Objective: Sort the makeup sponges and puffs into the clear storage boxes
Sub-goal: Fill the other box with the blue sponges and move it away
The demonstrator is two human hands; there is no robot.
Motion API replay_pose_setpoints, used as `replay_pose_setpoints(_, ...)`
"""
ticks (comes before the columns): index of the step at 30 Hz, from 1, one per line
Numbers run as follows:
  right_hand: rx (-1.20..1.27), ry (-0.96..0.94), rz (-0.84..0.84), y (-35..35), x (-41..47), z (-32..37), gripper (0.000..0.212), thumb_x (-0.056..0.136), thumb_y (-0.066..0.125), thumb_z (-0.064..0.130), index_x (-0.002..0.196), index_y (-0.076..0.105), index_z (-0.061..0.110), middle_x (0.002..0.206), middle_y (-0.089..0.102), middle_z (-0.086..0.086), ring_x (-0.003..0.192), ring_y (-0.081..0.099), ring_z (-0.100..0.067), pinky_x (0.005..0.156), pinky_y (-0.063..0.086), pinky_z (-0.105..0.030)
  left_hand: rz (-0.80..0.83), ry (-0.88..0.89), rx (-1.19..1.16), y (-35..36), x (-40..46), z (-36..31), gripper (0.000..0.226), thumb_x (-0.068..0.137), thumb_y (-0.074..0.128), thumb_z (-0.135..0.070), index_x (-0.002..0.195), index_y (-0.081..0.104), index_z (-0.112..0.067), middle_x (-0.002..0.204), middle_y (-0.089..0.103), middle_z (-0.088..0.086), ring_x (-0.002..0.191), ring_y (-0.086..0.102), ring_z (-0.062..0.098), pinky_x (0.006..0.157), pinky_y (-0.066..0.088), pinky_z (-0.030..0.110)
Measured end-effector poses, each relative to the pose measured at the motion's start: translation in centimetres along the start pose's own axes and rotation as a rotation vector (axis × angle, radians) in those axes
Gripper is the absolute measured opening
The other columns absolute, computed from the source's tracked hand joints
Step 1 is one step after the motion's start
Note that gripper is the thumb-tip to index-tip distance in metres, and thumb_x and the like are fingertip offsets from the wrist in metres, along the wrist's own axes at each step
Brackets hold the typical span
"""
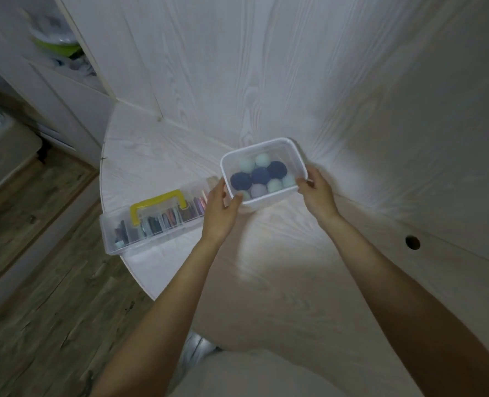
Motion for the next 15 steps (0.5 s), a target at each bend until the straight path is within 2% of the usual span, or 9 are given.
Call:
replay_pose_setpoints(2,-0.024,0.021,0.035,0.4,1.7,0.0,0.037,0.096,0.047,0.02,0.132,0.046,0.015,0.122,0.056,-0.005,0.103,0.054,-0.018,0.085,0.042,-0.027,0.017,0.007,0.083,0.5,1.2,0.5,0.052,0.094,0.051,-0.032,0.142,0.034,-0.023,0.142,0.043,0.003,0.13,0.04,0.019,0.107,0.025,0.021)
replay_pose_setpoints(3,0.002,0.053,0.065,0.8,2.2,-0.2,0.039,0.096,0.047,0.023,0.135,0.043,0.018,0.126,0.054,-0.003,0.105,0.052,-0.016,0.086,0.04,-0.027,0.032,0.003,0.079,0.7,1.6,0.7,0.053,0.094,0.05,-0.034,0.143,0.032,-0.023,0.142,0.043,0.001,0.13,0.04,0.018,0.106,0.025,0.018)
replay_pose_setpoints(6,0.167,0.233,0.162,2.0,3.0,-1.9,0.046,0.096,0.045,0.039,0.14,0.032,0.031,0.138,0.046,0.003,0.119,0.047,-0.02,0.094,0.04,-0.039,0.085,-0.092,-0.081,1.5,2.3,1.5,0.052,0.093,0.052,-0.03,0.141,0.031,-0.028,0.129,0.051,-0.006,0.118,0.052,0.016,0.103,0.041,0.033)
replay_pose_setpoints(8,0.245,0.291,0.196,2.4,2.8,-2.4,0.047,0.096,0.042,0.045,0.14,0.031,0.034,0.14,0.046,0.002,0.121,0.048,-0.022,0.093,0.043,-0.042,0.106,-0.168,-0.183,1.8,2.5,2.0,0.053,0.092,0.055,-0.027,0.139,0.032,-0.031,0.125,0.055,-0.004,0.111,0.056,0.015,0.101,0.044,0.04)
replay_pose_setpoints(11,0.313,0.266,0.157,2.0,1.9,-2.2,0.044,0.096,0.043,0.043,0.137,0.036,0.03,0.134,0.051,-0.002,0.116,0.054,-0.023,0.079,0.049,-0.033,0.085,-0.194,-0.227,1.7,2.4,1.7,0.045,0.089,0.057,-0.022,0.128,0.04,-0.037,0.126,0.057,0.001,0.108,0.058,0.017,0.098,0.047,0.039)
replay_pose_setpoints(15,0.399,0.242,0.054,-1.1,-2.0,-3.2,0.042,0.094,0.048,0.04,0.134,0.04,0.029,0.133,0.052,-0.003,0.114,0.055,-0.022,0.086,0.049,-0.035,0.127,-0.152,-0.272,3.2,0.0,0.4,0.052,0.085,0.061,-0.023,0.131,0.04,-0.038,0.129,0.057,0.004,0.114,0.056,0.019,0.089,0.048,0.031)
Point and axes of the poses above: each hand's wrist, its own x-axis towards the middle knuckle, its own y-axis out of the palm, z = x × y, the point moved 9 cm from there along x, towards the middle knuckle
